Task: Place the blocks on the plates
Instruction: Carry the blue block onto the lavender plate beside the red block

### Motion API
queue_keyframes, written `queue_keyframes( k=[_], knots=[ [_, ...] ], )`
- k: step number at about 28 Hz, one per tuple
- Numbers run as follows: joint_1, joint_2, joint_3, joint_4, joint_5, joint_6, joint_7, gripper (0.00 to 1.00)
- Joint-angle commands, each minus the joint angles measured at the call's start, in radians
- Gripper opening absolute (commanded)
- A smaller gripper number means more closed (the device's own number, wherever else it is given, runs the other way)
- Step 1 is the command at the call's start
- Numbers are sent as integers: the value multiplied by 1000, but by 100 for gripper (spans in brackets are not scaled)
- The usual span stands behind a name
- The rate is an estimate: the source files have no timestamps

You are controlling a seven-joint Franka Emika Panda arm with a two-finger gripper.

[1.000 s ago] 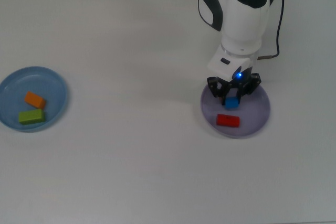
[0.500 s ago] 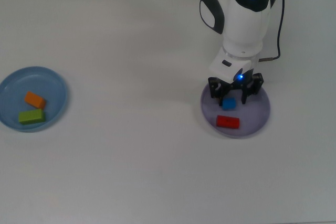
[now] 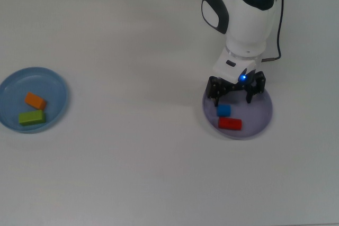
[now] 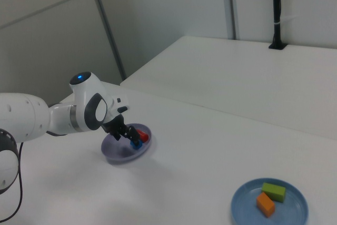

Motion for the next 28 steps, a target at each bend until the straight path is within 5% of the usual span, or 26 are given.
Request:
queue_keyframes(
  k=[1,8,16,28],
  knots=[
    [8,-14,-4,-1,-46,-43,21,100],
    [0,-80,-24,3,-40,-141,54,100],
    [-19,-153,-89,108,-40,-516,73,100],
    [-104,-314,-101,137,-16,-859,-108,100]
  ],
)
